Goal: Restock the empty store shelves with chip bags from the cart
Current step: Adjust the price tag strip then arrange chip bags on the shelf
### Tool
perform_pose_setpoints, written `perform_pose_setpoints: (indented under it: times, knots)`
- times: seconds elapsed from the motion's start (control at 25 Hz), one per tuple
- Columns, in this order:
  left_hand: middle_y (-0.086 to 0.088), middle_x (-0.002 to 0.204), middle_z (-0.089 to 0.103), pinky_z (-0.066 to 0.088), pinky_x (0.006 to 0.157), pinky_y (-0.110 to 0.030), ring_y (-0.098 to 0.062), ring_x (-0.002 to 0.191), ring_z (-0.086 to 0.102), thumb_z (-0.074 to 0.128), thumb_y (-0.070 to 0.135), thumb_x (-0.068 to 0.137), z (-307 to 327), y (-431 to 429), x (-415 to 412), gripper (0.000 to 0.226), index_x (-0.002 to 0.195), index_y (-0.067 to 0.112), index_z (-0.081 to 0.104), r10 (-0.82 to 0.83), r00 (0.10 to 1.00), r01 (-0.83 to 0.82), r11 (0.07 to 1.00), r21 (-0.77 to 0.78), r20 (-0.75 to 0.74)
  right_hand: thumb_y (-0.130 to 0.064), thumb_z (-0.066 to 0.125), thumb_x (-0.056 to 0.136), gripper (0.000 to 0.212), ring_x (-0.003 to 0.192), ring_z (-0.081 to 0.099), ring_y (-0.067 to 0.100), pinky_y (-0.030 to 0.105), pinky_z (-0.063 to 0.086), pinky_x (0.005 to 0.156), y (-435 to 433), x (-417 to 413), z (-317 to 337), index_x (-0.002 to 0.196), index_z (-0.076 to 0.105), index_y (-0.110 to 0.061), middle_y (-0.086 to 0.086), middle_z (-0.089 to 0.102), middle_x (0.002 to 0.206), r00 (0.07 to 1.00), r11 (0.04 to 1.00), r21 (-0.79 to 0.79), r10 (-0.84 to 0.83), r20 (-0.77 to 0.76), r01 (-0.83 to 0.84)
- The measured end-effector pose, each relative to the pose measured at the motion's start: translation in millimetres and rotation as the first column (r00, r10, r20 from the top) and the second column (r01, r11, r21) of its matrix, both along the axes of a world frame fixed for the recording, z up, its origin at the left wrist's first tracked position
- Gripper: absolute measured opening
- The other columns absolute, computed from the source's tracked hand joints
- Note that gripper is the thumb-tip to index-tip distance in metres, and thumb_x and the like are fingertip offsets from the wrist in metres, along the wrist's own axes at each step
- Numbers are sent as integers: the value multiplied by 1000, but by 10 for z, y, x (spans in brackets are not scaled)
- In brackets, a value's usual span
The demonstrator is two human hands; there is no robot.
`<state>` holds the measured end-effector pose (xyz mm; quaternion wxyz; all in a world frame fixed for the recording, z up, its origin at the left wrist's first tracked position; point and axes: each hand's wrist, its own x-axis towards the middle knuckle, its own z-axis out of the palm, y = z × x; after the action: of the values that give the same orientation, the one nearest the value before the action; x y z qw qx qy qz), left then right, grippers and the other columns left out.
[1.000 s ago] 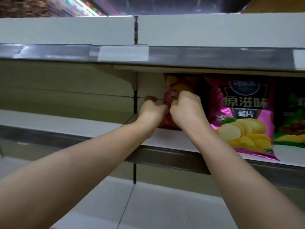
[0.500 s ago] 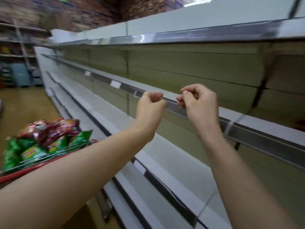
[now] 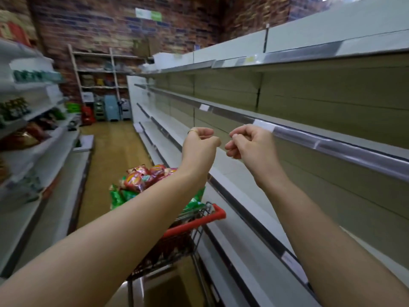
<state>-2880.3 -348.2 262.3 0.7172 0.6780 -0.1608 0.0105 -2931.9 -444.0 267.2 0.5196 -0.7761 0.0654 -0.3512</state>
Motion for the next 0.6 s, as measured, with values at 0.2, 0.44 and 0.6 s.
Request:
perform_pose_setpoints:
  times: [0.2,0.44,0.6]
  knots:
    - [-5,96,54,44,72,-24,-15,86,52,54,3,87,-72,167,712,20,105,12,52,33,999,-33,999,14,-37,-3,45,90,21,59,61,14,25,53,60,135,776,-91,81,60,-15,6,65,69,996,997,44,72,-46,-70]
    - [-5,91,53,43,66,-25,-15,79,51,54,3,87,-412,170,1659,22,108,9,52,169,980,-162,984,72,-107,-1,45,88,22,55,57,16,26,49,56,66,1857,-401,75,58,-14,7,64,67,970,974,122,207,-128,-191]
    - [-7,91,55,40,60,-26,-18,80,51,54,3,86,-684,69,2430,19,102,12,51,261,946,-240,962,128,-193,-3,46,88,23,53,58,14,29,51,60,-24,2736,-716,74,58,-16,5,64,65,933,952,146,296,-203,-270]
